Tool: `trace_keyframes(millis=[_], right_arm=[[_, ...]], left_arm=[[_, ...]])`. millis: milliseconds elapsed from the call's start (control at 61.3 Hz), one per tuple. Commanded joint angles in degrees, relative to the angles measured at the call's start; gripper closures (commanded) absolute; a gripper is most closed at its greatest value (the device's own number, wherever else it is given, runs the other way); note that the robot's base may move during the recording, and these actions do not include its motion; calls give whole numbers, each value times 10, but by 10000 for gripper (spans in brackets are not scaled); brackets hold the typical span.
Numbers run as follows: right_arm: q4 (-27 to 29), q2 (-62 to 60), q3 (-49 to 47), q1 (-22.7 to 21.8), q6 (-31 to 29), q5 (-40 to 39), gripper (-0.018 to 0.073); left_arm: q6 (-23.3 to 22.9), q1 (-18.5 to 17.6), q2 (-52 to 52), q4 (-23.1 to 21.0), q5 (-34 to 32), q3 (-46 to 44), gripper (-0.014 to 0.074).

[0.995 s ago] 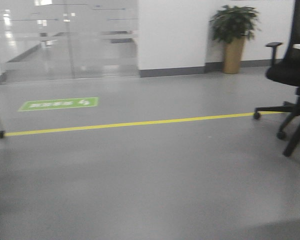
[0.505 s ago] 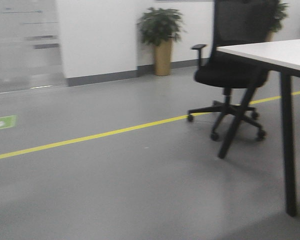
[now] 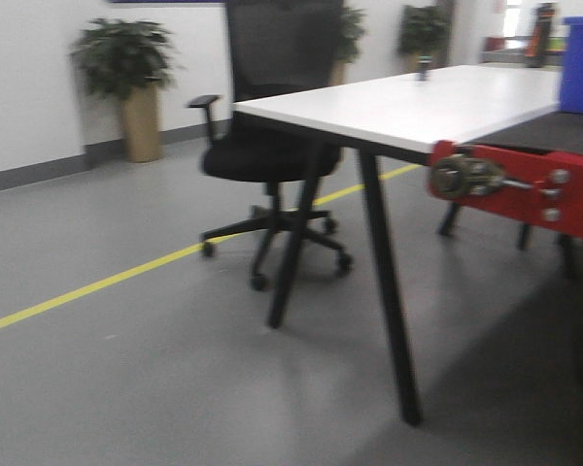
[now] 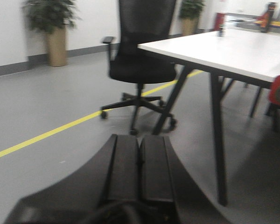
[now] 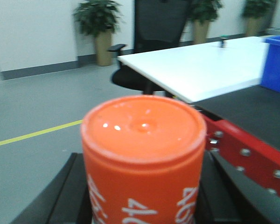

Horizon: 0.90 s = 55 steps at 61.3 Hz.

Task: Grab orange capacitor from left shelf to right conveyor
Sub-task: 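Drive the base across the floor to the red-framed conveyor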

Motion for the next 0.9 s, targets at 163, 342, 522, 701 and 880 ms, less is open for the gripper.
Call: trace_keyframes(millis=[163,342,522,701,880], right_arm=[[-4,9,-19,-1,1,-57,494],[-4,9,-19,-1,1,-57,494],[-4,9,-19,-1,1,-57,494],[-4,9,-19,-1,1,-57,494],[-4,9,-19,-1,1,-57,494]], left_arm=[[-1,-8,-8,-1,-51,-3,723],[-1,-8,-8,-1,-51,-3,723],[-1,11,-8,-1,-51,-3,723],[-1,37,-8,-1,-51,-3,723],[-1,45,-8,-1,-51,-3,723]])
